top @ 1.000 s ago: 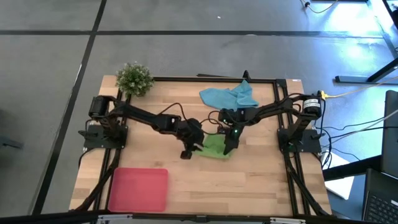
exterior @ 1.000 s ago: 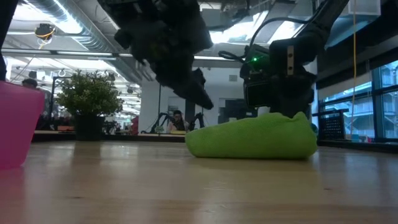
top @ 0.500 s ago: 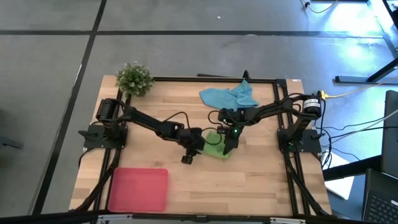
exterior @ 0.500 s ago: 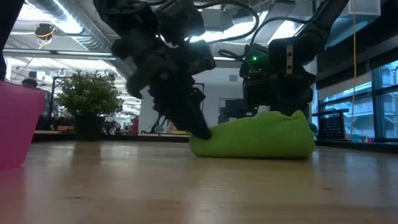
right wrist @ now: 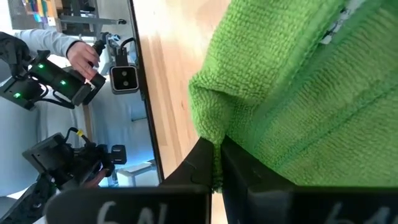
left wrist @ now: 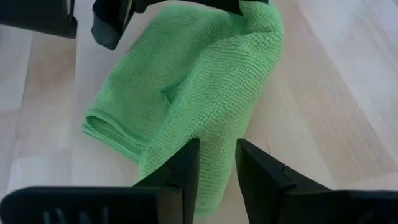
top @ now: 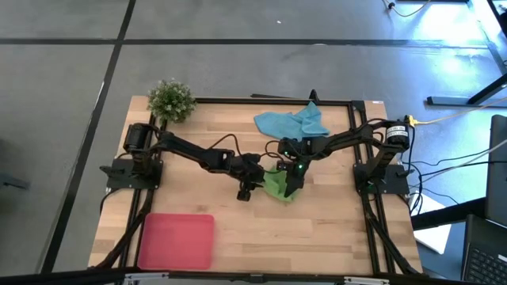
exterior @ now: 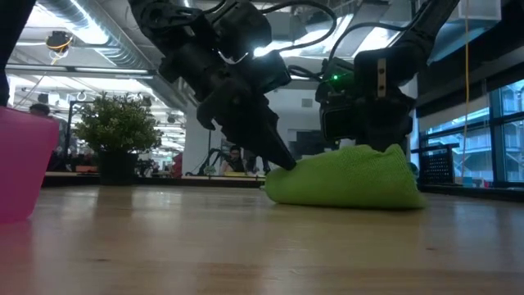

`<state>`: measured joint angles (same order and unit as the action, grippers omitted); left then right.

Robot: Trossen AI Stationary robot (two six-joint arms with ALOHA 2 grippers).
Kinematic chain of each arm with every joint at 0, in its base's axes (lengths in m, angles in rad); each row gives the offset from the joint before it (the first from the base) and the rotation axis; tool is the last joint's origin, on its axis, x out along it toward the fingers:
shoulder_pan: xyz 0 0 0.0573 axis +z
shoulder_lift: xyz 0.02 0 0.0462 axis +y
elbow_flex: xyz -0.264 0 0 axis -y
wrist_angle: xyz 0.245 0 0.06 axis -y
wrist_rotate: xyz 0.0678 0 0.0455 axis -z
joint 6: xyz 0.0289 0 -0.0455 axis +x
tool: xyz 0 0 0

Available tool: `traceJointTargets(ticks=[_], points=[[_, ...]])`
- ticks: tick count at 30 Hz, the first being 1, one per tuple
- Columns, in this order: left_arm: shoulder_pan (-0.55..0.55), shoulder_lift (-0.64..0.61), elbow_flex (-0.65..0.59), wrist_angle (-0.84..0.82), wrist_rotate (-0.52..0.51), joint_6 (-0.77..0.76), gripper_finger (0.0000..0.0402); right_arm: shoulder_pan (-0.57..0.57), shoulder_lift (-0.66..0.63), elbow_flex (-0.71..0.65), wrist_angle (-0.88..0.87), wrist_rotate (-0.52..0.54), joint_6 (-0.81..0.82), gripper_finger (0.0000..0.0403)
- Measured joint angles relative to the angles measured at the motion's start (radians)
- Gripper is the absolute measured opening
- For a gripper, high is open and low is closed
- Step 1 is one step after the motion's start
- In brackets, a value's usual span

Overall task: Roll microfiber towels into tight, uniform cylinder then place into a basket
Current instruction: Roll the microfiber green towel

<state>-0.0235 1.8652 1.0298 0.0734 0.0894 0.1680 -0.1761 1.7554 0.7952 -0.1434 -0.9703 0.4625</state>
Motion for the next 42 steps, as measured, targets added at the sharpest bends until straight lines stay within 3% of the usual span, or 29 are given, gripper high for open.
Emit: traceJointTargets(ticks=[5,11,28,42], points=[[0.009,-0.036,-0.001,-0.003,0.027,0.002,0.0096,0.000,0.000,0.000,-0.001,-0.016,0.000,0.0013],[0.041,-0.054,0.001,0.036,-0.033,0.000,0.0096,0.000,0.000,0.000,-0.002,-0.017,-0.003,0.0013],[-0.022,0.055,0.000,0.007,0.043,-0.007,0.0096,-0.001,0.000,-0.001,0.011,-0.025,0.004,0.0013],[-0.032,0.096,0.003,0.003,0.082,-0.011,0.0096,-0.068,0.000,-0.001,0.002,-0.004,0.180,0.0013]])
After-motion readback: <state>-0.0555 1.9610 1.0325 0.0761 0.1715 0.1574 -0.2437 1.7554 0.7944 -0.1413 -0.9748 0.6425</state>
